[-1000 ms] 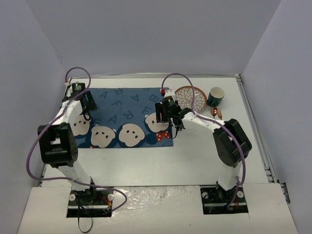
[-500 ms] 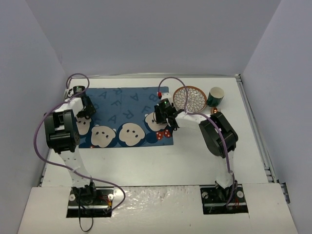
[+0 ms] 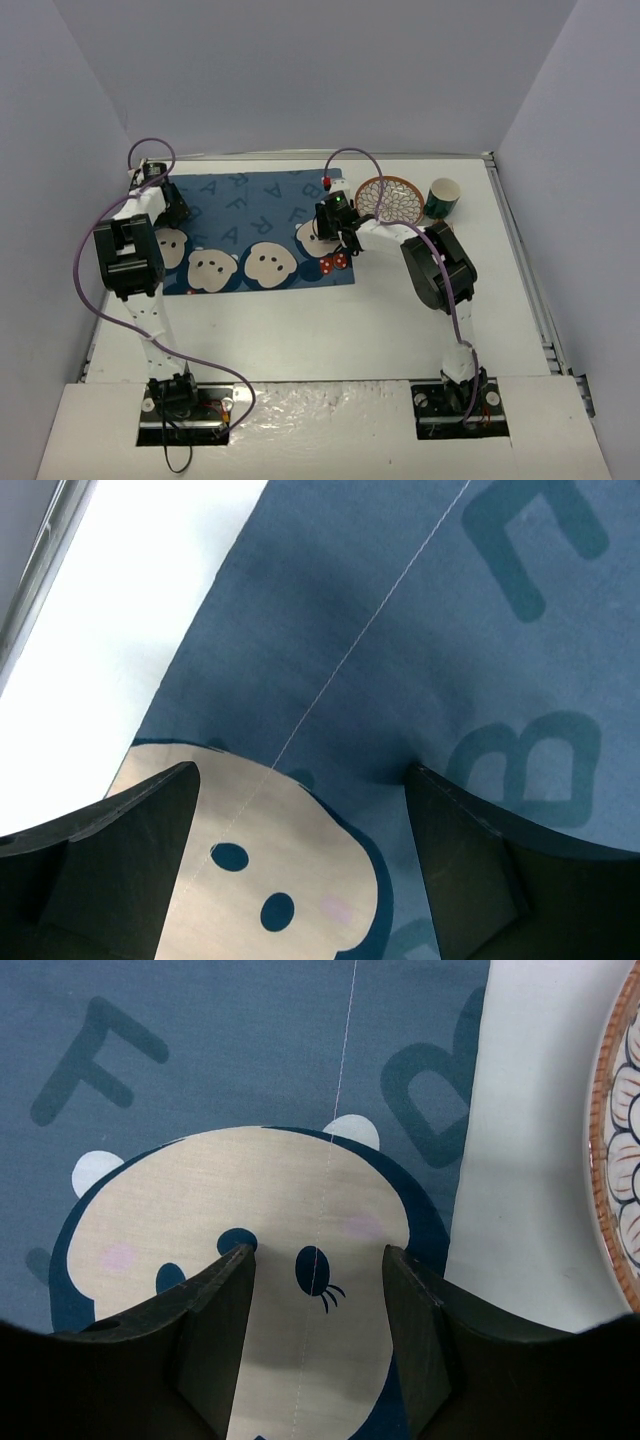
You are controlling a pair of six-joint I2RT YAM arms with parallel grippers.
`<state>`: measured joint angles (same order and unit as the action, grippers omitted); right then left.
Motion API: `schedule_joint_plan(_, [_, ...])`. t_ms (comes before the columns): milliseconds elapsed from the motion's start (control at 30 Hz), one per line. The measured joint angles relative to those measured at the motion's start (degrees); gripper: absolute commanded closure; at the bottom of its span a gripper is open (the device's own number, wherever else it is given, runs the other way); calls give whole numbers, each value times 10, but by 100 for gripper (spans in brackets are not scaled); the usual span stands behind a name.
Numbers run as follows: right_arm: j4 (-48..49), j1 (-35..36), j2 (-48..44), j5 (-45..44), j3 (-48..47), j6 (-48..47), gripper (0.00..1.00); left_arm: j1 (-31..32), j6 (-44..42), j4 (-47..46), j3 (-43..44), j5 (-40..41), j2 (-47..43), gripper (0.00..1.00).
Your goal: Set the dinner table for one person
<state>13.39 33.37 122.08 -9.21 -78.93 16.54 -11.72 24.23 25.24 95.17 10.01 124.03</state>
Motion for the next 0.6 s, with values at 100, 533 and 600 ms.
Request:
schedule_joint_plan(100, [0, 0, 4, 1, -5, 0, 49, 0, -1, 6, 32, 0, 20, 20])
schedule_joint_plan(533, [0, 0, 5, 2, -8, 14, 49, 0, -12, 32, 110, -3, 66, 20])
schedule_joint_plan(600, [-1, -1, 5, 2, -9, 14, 49, 0, -12, 32, 110, -3, 66, 19])
